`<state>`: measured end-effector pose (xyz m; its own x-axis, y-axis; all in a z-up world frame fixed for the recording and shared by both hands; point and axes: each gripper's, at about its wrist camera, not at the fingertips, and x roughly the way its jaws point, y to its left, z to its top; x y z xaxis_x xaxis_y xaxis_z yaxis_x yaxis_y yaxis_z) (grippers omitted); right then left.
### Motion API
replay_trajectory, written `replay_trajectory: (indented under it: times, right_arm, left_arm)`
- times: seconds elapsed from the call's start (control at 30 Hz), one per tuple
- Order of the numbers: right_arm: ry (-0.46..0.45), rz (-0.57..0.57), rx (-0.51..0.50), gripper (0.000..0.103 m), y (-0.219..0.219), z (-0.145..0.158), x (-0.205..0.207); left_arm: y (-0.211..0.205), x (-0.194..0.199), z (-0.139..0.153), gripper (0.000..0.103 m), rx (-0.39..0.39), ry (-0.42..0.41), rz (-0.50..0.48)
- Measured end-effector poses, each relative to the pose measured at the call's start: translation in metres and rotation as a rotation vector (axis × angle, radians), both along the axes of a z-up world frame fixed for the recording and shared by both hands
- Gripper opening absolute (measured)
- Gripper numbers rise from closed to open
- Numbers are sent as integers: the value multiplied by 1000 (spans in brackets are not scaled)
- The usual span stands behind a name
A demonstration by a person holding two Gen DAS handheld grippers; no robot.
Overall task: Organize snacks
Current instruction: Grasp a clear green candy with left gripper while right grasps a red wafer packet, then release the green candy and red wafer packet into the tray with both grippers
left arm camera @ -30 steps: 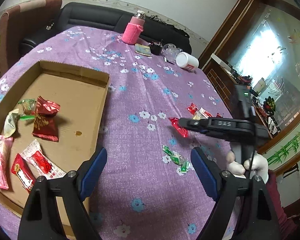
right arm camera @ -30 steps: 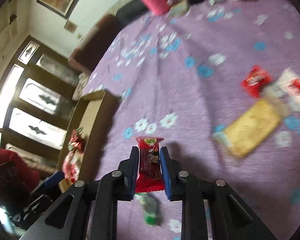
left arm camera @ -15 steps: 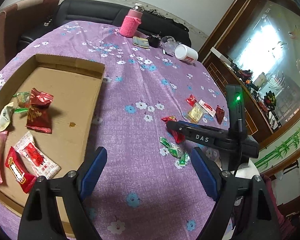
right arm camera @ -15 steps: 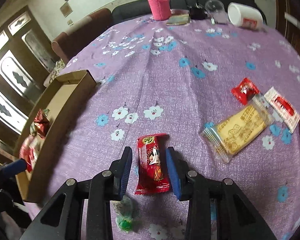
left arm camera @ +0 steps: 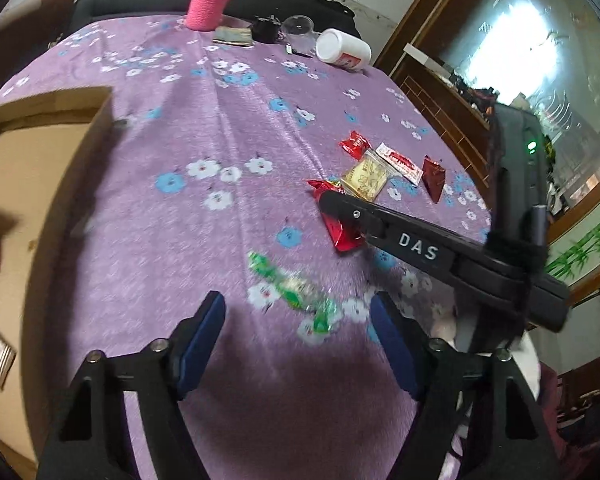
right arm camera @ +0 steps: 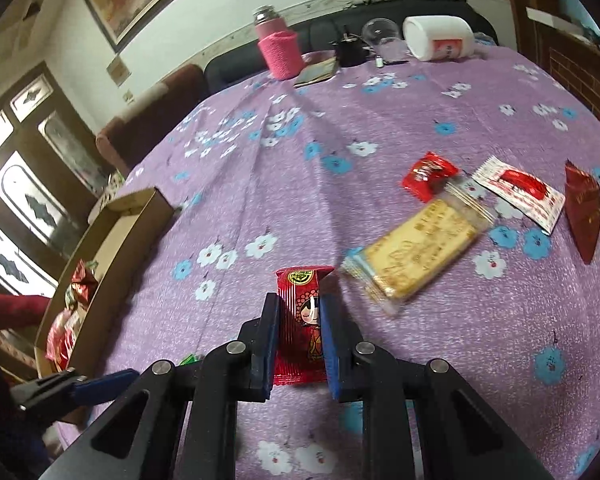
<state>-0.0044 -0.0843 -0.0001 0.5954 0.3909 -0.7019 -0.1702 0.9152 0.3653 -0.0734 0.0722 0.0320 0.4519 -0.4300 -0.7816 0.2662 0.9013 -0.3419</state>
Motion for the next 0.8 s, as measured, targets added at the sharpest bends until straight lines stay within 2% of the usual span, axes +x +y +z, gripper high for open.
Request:
replay_trajectory:
  times: [0.07, 0.13, 0.23, 0.6, 0.8]
  right_arm:
    - [-4, -8, 15, 20, -6, 1, -1]
    - [-9, -13, 24, 21, -7, 3, -1]
    - [-14, -15, 28, 21, -8, 4, -2]
    - [-33, -28, 30, 21, -9, 3, -4]
    - [-49, -30, 25, 21, -6, 5, -6]
  left_arm:
    - [-11, 5, -4, 53, 30, -3, -23]
    - [-22, 7, -11, 32, 74, -4, -45]
    - [-28, 6, -17, 18, 122, -39, -54]
    - [6, 1, -4, 18, 46, -61, 19]
    - [56, -11, 15, 18, -20, -84, 112]
